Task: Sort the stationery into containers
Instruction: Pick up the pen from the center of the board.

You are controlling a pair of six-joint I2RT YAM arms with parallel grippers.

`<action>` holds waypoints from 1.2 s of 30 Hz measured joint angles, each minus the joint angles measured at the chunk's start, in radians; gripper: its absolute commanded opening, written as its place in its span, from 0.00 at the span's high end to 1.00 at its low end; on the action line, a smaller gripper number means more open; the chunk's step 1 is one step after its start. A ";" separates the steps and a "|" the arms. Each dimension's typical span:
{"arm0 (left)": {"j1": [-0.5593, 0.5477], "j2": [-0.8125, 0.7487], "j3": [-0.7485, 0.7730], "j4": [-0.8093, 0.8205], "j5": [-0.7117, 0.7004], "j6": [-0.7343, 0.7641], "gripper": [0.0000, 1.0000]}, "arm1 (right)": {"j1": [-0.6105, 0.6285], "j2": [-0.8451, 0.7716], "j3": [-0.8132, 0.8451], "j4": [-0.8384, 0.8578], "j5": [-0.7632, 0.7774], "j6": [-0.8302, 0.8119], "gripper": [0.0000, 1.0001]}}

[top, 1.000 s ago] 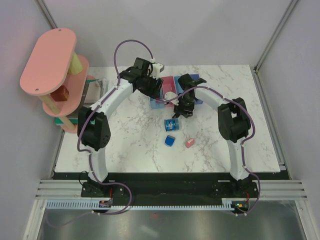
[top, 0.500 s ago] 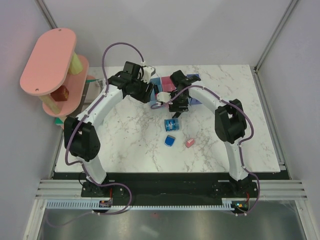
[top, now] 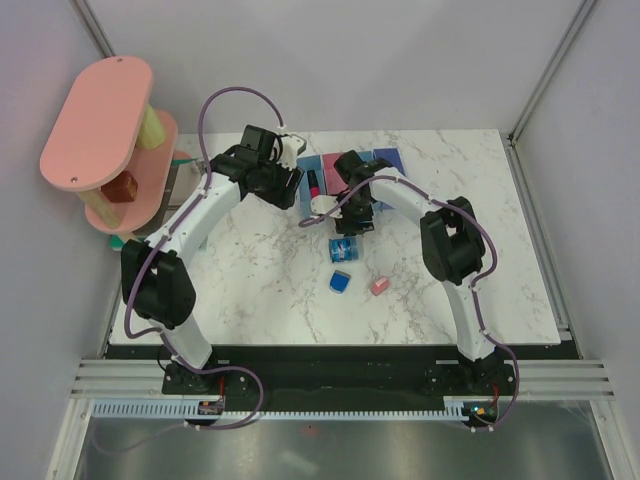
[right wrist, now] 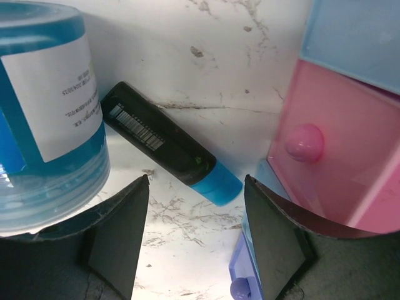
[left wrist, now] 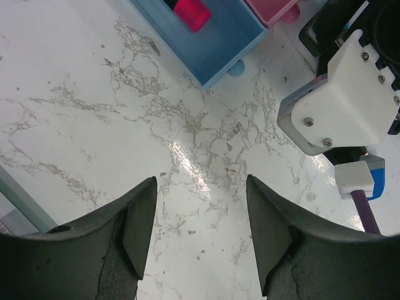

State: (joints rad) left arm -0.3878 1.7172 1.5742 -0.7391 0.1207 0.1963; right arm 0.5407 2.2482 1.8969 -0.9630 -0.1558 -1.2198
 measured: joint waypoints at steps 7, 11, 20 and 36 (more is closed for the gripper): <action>0.000 0.000 -0.010 -0.009 -0.008 0.000 0.34 | 0.000 0.019 -0.006 -0.004 0.013 -0.038 0.23; 0.000 -0.006 -0.026 -0.016 -0.016 0.004 0.34 | 0.000 0.057 0.034 -0.031 0.022 -0.072 0.22; 0.011 -0.021 -0.031 -0.035 -0.038 0.014 0.34 | 0.001 0.111 0.119 -0.116 0.011 -0.122 0.30; 0.023 -0.068 -0.031 -0.049 -0.041 0.024 0.34 | -0.004 0.117 0.114 -0.199 -0.031 -0.148 0.33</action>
State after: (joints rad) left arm -0.3649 1.6497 1.5433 -0.7879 0.0795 0.2203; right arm 0.5365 2.3650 2.0106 -1.1622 -0.1867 -1.3674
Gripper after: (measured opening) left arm 0.661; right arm 0.685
